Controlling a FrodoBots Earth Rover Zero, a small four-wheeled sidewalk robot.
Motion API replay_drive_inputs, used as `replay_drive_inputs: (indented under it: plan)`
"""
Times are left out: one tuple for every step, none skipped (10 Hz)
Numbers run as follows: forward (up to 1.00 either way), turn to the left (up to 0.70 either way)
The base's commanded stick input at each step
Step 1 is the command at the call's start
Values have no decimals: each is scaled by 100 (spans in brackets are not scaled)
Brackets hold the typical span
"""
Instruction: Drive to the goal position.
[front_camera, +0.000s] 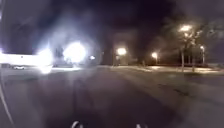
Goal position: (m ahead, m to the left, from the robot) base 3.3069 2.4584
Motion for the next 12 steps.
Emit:
replay_drive_inputs:
  plan:
    - [50, 0]
    - [50, 0]
    - [50, 0]
    - [50, 0]
    - [50, 0]
    - [50, 0]
    - [50, 0]
    - [50, 0]
    - [50, 0]
    - [50, 0]
    - [50, 0]
    - [50, 0]
